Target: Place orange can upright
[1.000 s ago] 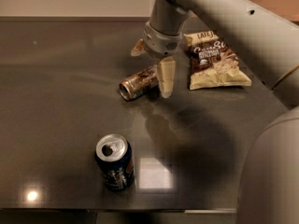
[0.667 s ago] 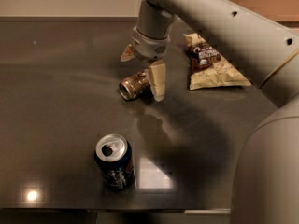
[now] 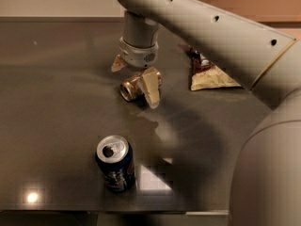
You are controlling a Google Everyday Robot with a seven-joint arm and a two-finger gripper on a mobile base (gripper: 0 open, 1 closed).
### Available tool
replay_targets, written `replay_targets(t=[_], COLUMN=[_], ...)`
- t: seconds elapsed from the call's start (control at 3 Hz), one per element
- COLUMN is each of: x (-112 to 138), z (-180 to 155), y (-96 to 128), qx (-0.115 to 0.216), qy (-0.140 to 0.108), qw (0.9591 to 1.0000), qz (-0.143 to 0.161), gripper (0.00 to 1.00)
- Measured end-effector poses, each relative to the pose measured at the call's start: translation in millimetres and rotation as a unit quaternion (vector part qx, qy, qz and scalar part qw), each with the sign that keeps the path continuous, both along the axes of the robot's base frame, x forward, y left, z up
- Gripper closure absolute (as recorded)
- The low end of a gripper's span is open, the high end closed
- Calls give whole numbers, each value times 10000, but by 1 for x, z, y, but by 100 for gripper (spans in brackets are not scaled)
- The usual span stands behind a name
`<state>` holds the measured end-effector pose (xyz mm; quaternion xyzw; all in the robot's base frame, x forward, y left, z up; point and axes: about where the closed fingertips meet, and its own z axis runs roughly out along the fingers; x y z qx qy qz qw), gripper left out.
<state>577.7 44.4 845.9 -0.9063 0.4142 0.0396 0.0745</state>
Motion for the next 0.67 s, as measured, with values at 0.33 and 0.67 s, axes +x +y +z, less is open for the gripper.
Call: replay_targets(t=[0.33, 0.67], x=[-4, -3], z=[-4, -5], y=[4, 2], qx=[-104, -179], qy=[-25, -68], qw=[9999, 9997], qz=[112, 140], gripper=[17, 41])
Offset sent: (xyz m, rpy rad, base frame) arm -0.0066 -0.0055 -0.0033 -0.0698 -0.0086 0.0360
